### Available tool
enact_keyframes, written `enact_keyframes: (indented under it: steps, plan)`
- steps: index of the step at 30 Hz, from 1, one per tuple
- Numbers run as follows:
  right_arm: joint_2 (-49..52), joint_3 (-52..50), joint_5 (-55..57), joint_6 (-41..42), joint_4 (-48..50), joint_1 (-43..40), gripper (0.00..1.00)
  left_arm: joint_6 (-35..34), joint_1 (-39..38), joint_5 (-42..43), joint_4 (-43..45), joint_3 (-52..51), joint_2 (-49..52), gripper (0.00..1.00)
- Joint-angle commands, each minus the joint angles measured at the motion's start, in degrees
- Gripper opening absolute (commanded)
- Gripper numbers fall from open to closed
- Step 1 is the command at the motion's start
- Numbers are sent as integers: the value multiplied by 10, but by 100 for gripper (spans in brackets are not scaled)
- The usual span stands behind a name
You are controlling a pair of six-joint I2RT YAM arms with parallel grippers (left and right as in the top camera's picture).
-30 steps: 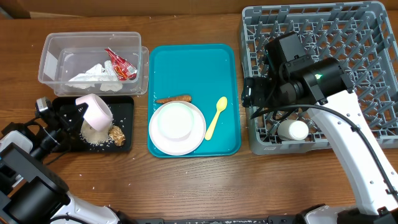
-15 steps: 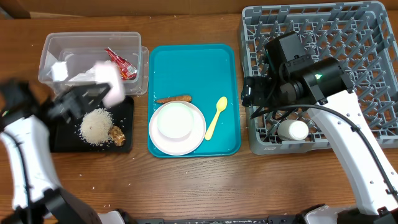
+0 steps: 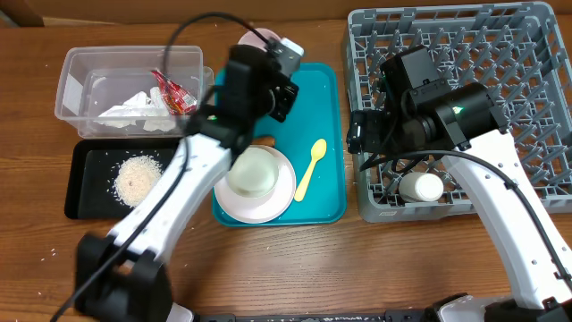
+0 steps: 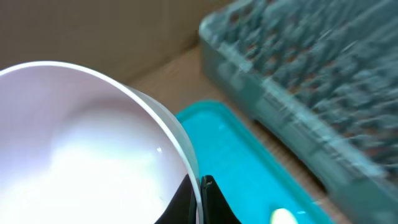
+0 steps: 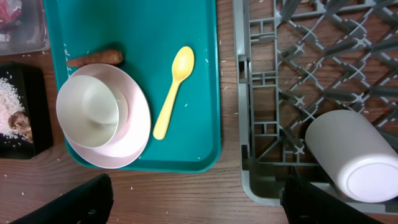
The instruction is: Sort waste into correct bins and load items into the dishwasher
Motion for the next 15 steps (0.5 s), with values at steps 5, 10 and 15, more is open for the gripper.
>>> enact_keyframes:
  steps: [5,10,15]
  plan:
    - [1,1,3,-1,6,1,89,9,-3,-60,-144,130,119,4]
    - [1,1,3,-1,7,1,89,9,-2,-47,-345,348,224,4]
    - [1,1,2,-1,8,1,89,2,-2,-5,-471,525,361,4]
